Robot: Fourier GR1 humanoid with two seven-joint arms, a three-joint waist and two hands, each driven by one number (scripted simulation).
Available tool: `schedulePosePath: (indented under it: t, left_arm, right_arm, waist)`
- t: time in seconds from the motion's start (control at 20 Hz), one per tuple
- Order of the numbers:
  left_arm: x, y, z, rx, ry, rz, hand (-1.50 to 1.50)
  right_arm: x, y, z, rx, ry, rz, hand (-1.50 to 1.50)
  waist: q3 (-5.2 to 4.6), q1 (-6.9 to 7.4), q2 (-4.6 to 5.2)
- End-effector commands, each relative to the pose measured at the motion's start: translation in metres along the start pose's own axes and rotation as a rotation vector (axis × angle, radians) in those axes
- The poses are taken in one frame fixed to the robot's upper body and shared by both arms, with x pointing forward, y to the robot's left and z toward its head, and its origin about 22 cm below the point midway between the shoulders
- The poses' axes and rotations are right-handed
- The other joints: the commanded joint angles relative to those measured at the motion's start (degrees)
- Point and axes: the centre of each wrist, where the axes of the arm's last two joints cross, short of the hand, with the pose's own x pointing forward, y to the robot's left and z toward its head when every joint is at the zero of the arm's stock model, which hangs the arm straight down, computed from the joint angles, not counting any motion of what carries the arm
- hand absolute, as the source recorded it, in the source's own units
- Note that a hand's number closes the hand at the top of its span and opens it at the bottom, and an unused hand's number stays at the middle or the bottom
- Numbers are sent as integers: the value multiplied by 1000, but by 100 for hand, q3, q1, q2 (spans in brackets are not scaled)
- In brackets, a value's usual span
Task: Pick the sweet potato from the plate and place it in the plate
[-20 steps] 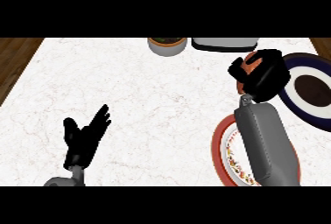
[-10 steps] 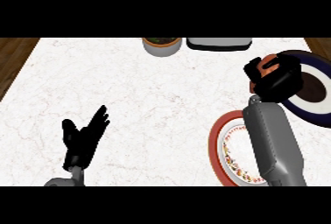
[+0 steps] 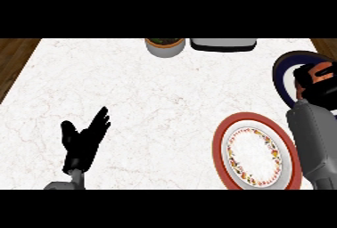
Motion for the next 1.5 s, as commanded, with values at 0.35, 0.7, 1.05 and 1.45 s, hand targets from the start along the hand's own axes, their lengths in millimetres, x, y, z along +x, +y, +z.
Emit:
schedulePosePath:
  t: [0.35, 0.7, 1.05, 1.45]
  left_arm:
    - [15, 2, -4, 5, -18, -3, 0]
    - [2, -6, 0, -22, -12, -16, 0]
    - [-3, 0, -2, 0, -3, 4, 0]
    - [-2, 12, 3, 15, -16, 0, 0]
  right_arm:
    - [-52, -14, -62, -108, 31, 8, 150]
    - [-67, -16, -84, 212, 241, 200, -150]
    - [-52, -19, -88, 243, 167, -26, -150]
    - [-70, -42, -103, 88, 194, -274, -150]
  waist:
    - [18, 35, 31]
    - [45, 141, 79]
    - [55, 89, 78]
    - [59, -34, 40]
